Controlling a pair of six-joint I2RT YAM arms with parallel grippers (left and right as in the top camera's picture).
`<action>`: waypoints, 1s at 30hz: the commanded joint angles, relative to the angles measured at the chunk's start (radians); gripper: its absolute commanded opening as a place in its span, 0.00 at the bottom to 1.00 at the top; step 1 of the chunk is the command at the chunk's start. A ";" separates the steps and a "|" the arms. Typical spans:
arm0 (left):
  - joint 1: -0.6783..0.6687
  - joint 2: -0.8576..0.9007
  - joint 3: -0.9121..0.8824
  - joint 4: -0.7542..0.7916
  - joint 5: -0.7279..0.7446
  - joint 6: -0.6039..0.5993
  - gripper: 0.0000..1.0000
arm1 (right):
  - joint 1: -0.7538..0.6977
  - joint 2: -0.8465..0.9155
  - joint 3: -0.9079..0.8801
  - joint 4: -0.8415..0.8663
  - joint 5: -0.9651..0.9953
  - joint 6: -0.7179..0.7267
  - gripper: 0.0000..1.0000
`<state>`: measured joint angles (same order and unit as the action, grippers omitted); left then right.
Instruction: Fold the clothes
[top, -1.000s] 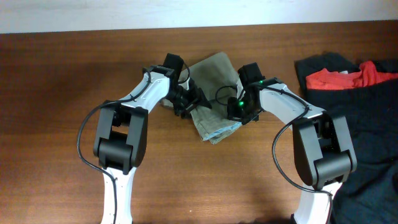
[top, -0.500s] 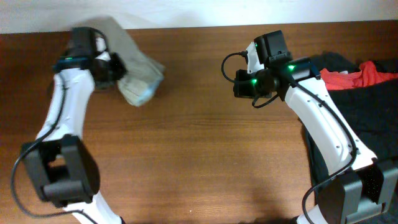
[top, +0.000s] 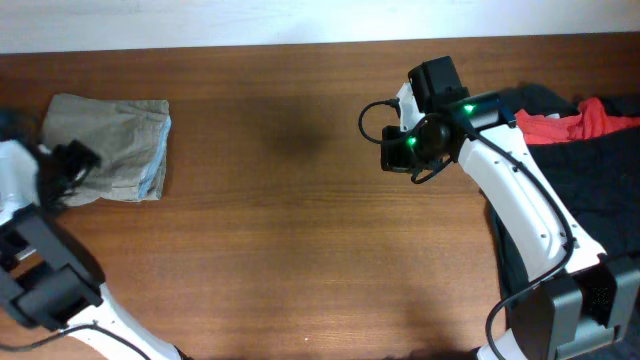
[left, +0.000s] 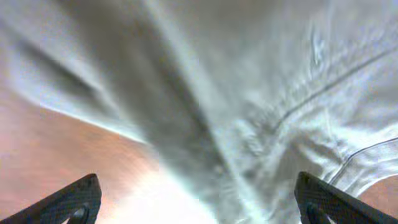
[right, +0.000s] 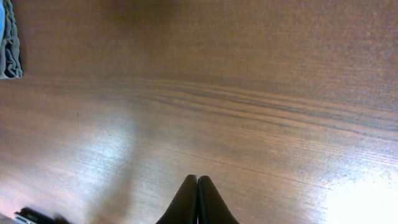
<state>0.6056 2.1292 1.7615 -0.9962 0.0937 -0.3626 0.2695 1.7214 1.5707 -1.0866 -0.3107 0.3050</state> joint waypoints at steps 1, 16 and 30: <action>0.047 -0.082 0.085 -0.073 0.154 0.127 0.99 | 0.004 -0.008 0.008 0.001 0.009 -0.013 0.05; -0.272 0.122 -0.159 0.319 0.022 0.289 0.26 | 0.004 -0.349 0.100 -0.008 0.023 -0.021 0.05; -0.384 0.115 -0.061 -0.005 -0.158 0.330 0.27 | 0.004 -0.441 0.100 -0.003 0.146 -0.022 0.07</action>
<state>0.1974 2.2181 1.6676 -0.9031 -0.0349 -0.0223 0.2695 1.2942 1.6585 -1.0966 -0.2054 0.2867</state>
